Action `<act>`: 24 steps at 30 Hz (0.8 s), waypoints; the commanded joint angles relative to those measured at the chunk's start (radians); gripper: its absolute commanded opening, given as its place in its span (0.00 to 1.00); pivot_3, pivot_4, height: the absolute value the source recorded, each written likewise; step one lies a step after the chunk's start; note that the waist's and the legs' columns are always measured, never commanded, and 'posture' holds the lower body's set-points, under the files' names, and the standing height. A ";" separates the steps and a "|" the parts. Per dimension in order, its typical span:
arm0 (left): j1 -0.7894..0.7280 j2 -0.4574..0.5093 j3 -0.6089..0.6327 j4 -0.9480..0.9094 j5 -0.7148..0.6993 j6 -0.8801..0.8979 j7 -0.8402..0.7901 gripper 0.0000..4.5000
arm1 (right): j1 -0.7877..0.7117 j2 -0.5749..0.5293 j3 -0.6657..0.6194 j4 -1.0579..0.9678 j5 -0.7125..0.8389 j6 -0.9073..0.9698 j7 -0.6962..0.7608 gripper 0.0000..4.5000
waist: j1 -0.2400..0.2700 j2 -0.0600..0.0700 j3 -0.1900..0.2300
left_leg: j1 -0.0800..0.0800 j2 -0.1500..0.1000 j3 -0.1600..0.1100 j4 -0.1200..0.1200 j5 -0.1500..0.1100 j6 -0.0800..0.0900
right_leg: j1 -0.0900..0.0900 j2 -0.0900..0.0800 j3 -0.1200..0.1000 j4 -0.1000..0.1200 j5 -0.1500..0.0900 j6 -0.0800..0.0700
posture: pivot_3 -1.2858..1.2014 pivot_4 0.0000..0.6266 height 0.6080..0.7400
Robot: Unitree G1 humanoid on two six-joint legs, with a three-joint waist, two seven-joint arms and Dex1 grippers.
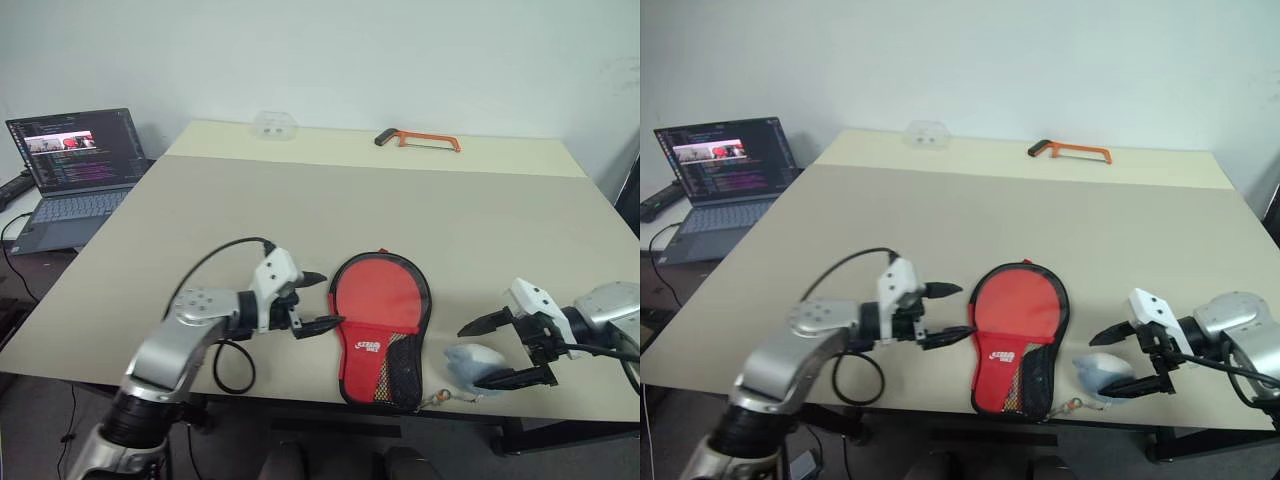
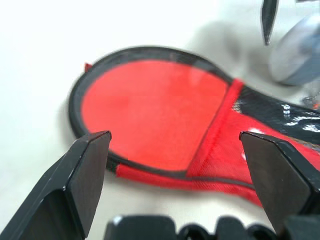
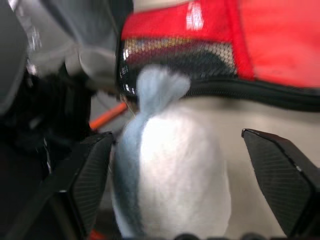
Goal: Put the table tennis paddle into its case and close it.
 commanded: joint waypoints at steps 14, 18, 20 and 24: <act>0.479 0.371 0.527 0.320 0.018 -0.224 -0.265 1.00 | 0.562 0.089 -0.558 -0.052 0.132 0.080 -0.140 0.99 | 0.000 -0.001 0.002 | 0.006 0.011 0.003 -0.002 -0.005 -0.007 | -0.004 -0.012 0.003 -0.001 -0.008 -0.008 | 0.52 0.24 1.00; 0.450 0.375 0.594 0.351 -0.012 -0.208 -0.251 1.00 | 0.549 0.092 -0.595 -0.019 0.134 0.068 -0.125 0.99 | 0.001 -0.003 0.002 | 0.007 0.013 0.013 -0.002 -0.005 -0.007 | -0.006 -0.019 0.001 -0.001 -0.008 -0.008 | 0.52 0.24 1.00; 0.460 0.373 0.613 0.325 -0.023 -0.189 -0.258 1.00 | 0.547 0.090 -0.591 -0.014 0.126 0.062 -0.121 0.99 | 0.001 -0.004 0.001 | 0.007 0.014 0.016 -0.002 -0.005 0.000 | -0.006 -0.019 0.001 -0.002 -0.008 -0.008 | 0.52 0.24 1.00; 0.462 0.371 0.620 0.298 -0.028 -0.167 -0.247 1.00 | 0.522 0.096 -0.559 0.006 0.115 0.045 -0.121 0.99 | 0.000 -0.004 0.001 | 0.002 0.014 0.021 -0.004 -0.010 -0.001 | -0.007 -0.012 -0.003 0.000 -0.007 -0.003 | 0.52 0.24 1.00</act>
